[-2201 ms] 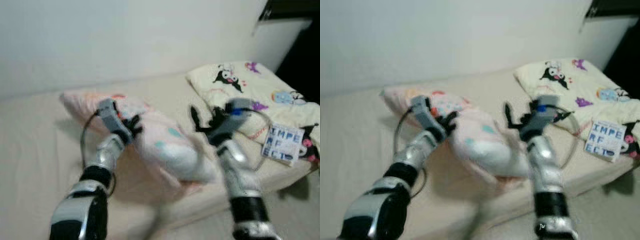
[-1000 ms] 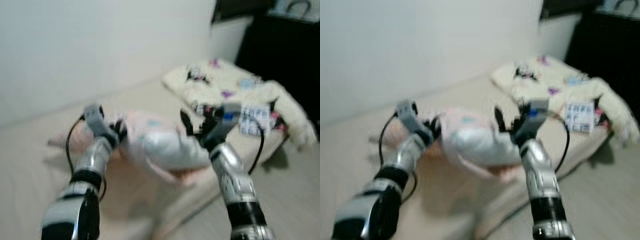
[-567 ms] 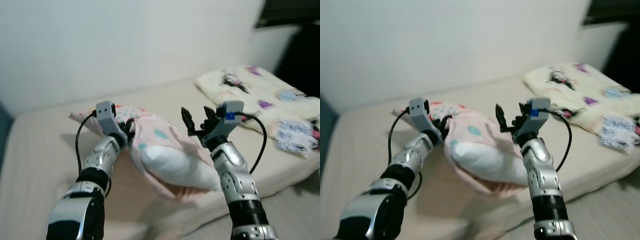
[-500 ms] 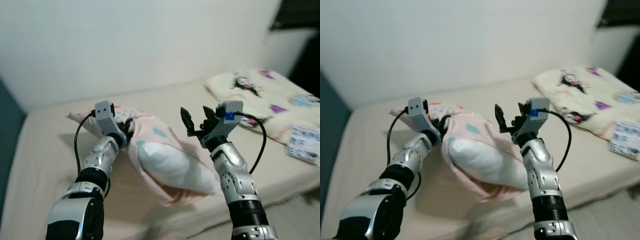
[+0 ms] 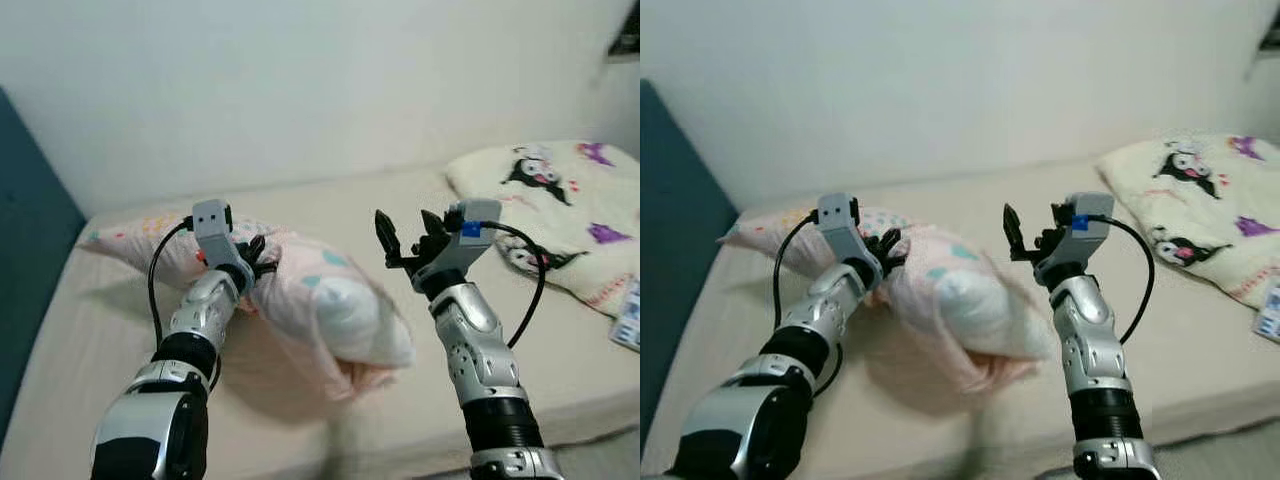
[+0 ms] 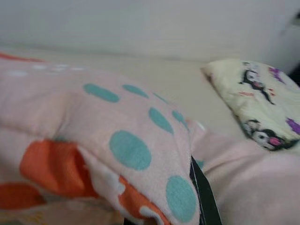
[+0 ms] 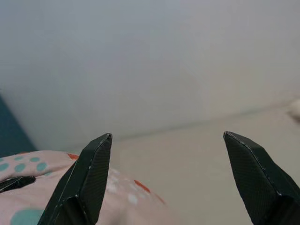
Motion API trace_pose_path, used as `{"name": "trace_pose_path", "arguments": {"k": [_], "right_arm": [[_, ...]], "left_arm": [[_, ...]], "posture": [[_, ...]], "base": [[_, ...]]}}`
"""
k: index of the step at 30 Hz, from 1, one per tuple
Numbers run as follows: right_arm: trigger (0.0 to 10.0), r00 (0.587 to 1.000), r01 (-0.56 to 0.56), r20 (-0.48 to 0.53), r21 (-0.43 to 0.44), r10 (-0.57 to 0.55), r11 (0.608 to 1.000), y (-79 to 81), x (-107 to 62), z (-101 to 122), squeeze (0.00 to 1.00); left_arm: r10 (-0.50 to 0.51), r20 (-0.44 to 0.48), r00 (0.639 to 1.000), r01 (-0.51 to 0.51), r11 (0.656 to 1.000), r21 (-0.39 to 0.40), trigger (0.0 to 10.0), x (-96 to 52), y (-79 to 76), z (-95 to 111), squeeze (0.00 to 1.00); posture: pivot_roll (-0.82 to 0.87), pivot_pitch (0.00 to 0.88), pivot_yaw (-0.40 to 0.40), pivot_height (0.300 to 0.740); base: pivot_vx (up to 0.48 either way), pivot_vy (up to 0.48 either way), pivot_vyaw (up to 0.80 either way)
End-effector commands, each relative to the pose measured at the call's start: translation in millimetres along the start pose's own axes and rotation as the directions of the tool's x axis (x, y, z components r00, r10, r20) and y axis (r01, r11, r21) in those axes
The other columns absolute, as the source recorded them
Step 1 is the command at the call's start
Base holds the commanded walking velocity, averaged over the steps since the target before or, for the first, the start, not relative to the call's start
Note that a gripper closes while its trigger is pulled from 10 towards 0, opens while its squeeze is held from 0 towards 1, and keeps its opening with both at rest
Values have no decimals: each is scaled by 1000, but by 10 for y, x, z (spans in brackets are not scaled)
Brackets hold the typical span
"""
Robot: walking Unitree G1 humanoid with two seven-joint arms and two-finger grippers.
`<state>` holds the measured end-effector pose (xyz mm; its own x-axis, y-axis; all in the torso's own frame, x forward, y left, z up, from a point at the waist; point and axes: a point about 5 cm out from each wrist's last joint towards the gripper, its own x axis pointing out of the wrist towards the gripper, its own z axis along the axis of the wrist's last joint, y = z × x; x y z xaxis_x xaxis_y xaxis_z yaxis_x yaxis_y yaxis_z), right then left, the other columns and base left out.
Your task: Clean up the room
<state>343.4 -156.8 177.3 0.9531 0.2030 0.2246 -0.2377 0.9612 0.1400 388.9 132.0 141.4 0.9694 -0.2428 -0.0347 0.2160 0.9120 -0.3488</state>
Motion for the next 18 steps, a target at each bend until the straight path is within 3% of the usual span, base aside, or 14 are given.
{"name": "trace_pose_path", "arguments": {"k": [1, 7, 9, 18], "right_arm": [[10000, 1000, 19, -6, 1, -19, 1000, -9, -14, -31, 0], [10000, 1000, 24, -6, 1, -24, 1000, -15, -14, -35, 0], [10000, 999, 32, -2, 1, -32, 999, -29, -6, -29, 0], [10000, 999, 43, 3, 0, -43, 999, -26, -3, -27, 0]], "left_arm": [[-30, 88, 996, 26, 998, 53, 10000, 40, -18, 223, 0], [-38, 85, 996, 32, 997, 75, 10000, 54, -37, 239, 0], [-65, 96, 993, 50, 987, 151, 10000, 95, -103, 325, 0], [-121, 127, 985, 84, 960, 266, 10000, 184, -272, 543, 0]], "posture": [[-274, 47, 35, 740], [-274, 47, 35, 740], [-270, 48, 34, 740], [-278, 47, 43, 740]], "base": [[0, 0, 0], [0, 116, 0], [0, 319, 0], [0, 368, 0]]}}
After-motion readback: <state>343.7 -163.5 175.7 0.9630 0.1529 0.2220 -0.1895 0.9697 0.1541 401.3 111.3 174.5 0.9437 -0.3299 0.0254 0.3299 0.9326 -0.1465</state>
